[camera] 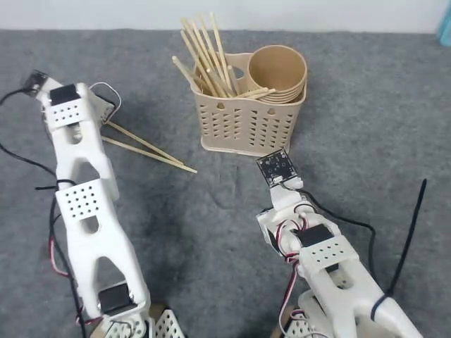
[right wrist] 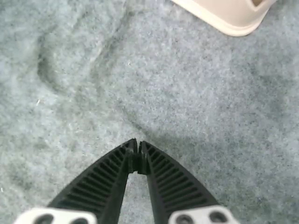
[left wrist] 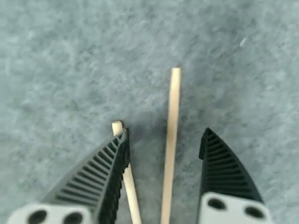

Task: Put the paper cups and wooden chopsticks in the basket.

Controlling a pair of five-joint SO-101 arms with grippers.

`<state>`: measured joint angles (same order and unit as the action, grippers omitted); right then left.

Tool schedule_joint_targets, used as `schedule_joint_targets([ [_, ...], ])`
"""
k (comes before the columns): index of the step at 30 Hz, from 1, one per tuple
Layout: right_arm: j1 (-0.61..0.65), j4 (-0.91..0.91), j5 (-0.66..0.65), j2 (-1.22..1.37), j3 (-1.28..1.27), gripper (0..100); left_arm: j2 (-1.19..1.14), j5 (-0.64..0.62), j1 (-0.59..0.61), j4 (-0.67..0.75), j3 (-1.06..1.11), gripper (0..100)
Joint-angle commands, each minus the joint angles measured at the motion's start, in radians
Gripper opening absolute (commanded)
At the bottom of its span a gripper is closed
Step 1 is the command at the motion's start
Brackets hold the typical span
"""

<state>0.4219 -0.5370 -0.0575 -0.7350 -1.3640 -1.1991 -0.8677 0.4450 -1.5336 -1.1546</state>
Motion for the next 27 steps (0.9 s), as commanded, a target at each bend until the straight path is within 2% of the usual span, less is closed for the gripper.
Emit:
schedule_joint_targets([
  [1,-0.007,0.028,-0.015,-0.005,0.011,0.8,-0.002,0.026,0.012,-0.08,-0.053,24],
  [3,-0.007,0.028,-0.015,-0.005,0.011,0.8,-0.002,0.048,0.012,-0.086,-0.065,19],
  [7,-0.007,0.028,-0.015,-0.005,0.011,0.8,-0.003,0.089,0.012,-0.077,-0.064,0],
  [9,-0.007,0.028,-0.015,-0.005,0.011,0.8,-0.003,0.103,0.012,-0.078,-0.061,3],
  [17,-0.007,0.028,-0.015,-0.005,0.011,0.8,0.009,0.106,0.021,-0.137,-0.073,1],
  [21,-0.007,0.028,-0.015,-0.005,0.011,0.8,0.023,0.106,0.038,-0.219,-0.202,1],
  [27,-0.007,0.028,-0.015,-0.005,0.011,0.8,0.017,0.104,0.061,-0.222,-0.383,1],
])
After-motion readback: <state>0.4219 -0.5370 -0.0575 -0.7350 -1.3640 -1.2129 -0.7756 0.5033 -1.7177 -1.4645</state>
